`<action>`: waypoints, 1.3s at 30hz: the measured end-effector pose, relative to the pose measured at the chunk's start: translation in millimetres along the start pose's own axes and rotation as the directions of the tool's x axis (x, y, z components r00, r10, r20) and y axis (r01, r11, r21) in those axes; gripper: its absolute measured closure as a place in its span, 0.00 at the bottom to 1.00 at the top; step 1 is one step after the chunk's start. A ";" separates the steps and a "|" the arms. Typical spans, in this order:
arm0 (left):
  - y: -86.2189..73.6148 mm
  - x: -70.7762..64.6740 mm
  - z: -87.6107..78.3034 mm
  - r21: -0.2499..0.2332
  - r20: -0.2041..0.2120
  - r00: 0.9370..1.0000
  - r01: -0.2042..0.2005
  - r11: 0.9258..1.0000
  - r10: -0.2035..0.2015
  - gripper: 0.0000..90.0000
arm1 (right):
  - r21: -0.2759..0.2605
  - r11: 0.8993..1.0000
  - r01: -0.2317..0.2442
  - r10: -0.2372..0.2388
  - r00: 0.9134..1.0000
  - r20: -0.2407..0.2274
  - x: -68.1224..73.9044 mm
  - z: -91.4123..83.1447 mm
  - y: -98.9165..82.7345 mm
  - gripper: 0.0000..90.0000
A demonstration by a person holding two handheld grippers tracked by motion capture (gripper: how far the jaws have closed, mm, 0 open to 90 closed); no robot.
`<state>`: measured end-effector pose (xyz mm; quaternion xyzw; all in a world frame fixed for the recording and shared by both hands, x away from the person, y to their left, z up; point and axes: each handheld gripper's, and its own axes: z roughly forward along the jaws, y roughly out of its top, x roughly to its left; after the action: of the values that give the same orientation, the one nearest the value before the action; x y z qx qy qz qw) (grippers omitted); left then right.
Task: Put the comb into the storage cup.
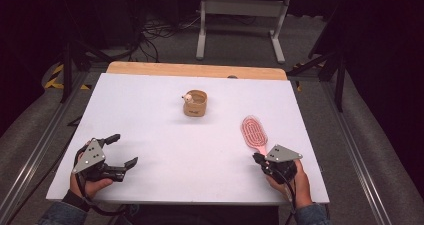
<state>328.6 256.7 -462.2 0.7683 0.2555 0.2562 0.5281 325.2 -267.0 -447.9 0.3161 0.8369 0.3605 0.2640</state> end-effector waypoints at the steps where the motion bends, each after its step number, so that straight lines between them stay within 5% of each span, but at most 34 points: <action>1: 0.1 0.1 -0.4 -0.001 0.000 1.000 0.000 1.000 0.000 0.08 | -0.008 1.000 -0.014 0.015 1.000 0.022 -1.5 -1.0 0.2 0.92; 3: 0.0 -0.3 -0.7 -0.009 -0.002 1.000 0.006 1.000 -0.006 0.08 | 0.000 0.999 -0.041 0.041 0.998 0.054 -5.3 -0.8 -1.0 0.88; 8: 0.1 -0.4 -0.3 -0.002 0.000 1.000 0.000 1.000 0.000 0.08 | 0.053 0.989 -0.136 0.128 0.983 0.130 -14.0 2.9 -3.2 0.56; 10: -0.1 -0.2 0.1 0.002 0.004 1.000 0.004 1.000 -0.004 0.08 | 0.078 0.979 -0.189 0.173 0.968 0.182 -17.5 5.0 -1.9 0.38; 15: -0.2 0.3 0.9 0.006 0.007 1.000 0.005 1.000 -0.005 0.08 | 0.082 0.952 -0.294 0.268 0.935 0.234 -25.2 5.9 2.7 0.28; 18: -0.4 -0.1 1.6 0.007 0.012 1.000 0.010 1.000 -0.010 0.08 | 0.144 0.928 -0.343 0.304 0.922 0.238 -31.6 11.0 4.6 0.21; 20: -0.2 -0.2 1.7 0.005 0.017 1.000 0.016 1.000 -0.016 0.08 | 0.179 0.911 -0.371 0.328 0.916 0.231 -36.3 14.5 5.9 0.21; 21: -0.2 -0.2 1.7 0.005 0.017 1.000 0.016 1.000 -0.016 0.08 | 0.179 0.911 -0.371 0.328 0.916 0.231 -36.3 14.5 5.9 0.21; 22: 0.1 -0.3 1.1 0.003 0.017 1.000 0.015 1.000 -0.015 0.08 | 0.243 0.890 -0.386 0.338 0.916 0.215 -39.7 20.0 11.1 0.19; 29: -0.6 1.9 -0.4 0.001 0.027 0.999 0.025 1.000 -0.025 0.08 | 0.326 0.866 -0.379 0.318 0.921 0.225 -36.5 41.7 19.6 0.27; 33: -0.7 2.5 -1.0 -0.008 0.030 0.999 0.035 0.999 -0.035 0.09 | 0.293 0.868 -0.400 0.349 0.912 0.214 -35.6 41.4 20.0 0.42; 39: -0.5 0.6 1.4 0.003 0.035 0.999 0.037 0.999 -0.037 0.09 | 0.266 0.882 -0.389 0.344 0.917 0.200 -33.9 37.2 16.7 0.64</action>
<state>329.9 256.3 -463.0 0.7684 0.2605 0.2327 0.5362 378.1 -266.1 -450.2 0.5310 0.7850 0.2483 0.2006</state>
